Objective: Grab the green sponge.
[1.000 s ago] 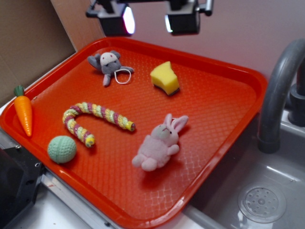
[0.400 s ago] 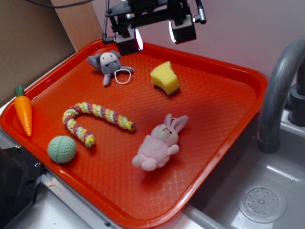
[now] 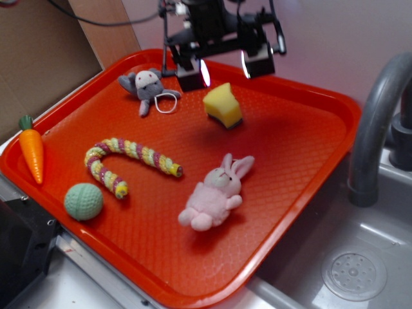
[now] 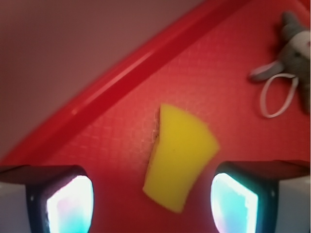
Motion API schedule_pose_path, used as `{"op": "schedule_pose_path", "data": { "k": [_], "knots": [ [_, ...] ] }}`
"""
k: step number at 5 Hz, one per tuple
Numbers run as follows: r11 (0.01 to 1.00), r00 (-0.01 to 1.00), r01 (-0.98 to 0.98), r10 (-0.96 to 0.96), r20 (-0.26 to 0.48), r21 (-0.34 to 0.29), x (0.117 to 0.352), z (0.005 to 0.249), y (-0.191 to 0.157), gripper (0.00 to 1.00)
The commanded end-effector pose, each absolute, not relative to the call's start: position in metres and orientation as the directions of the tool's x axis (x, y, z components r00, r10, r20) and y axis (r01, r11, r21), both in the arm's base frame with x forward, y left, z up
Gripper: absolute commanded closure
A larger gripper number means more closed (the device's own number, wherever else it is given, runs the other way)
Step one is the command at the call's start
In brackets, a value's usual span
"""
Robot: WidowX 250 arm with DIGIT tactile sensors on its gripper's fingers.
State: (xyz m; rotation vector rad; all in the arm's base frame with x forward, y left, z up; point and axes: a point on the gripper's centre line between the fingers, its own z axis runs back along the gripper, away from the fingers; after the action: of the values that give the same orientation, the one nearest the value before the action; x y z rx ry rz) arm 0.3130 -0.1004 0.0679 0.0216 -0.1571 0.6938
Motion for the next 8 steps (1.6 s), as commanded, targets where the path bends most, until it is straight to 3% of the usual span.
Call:
{"op": "schedule_pose_path", "data": {
  "k": [1,2,3,4,5,6,7,8],
  "knots": [
    [0.782,0.774,-0.624,0.62,0.129,-0.013,0.327,0.051,-0.085,0.0],
    [0.789,0.784,-0.615,0.609,0.12,0.01,0.321,0.039,-0.081,0.0],
    [0.777,0.768,-0.629,0.621,0.156,0.004,0.317,0.043,-0.068,1.0],
    [0.778,0.764,-0.629,0.614,0.197,0.014,0.311,0.041,-0.058,1.0],
    [0.844,0.823,-0.537,0.521,0.225,0.009,0.313,0.048,-0.055,1.0],
    [0.95,0.933,-0.311,0.303,0.192,0.011,0.313,0.09,-0.064,1.0],
    [0.998,0.991,-0.068,0.068,0.112,-0.007,0.303,0.138,-0.078,1.0],
    [0.983,0.981,0.182,-0.182,0.066,0.014,0.28,0.172,-0.089,1.0]
  ]
}}
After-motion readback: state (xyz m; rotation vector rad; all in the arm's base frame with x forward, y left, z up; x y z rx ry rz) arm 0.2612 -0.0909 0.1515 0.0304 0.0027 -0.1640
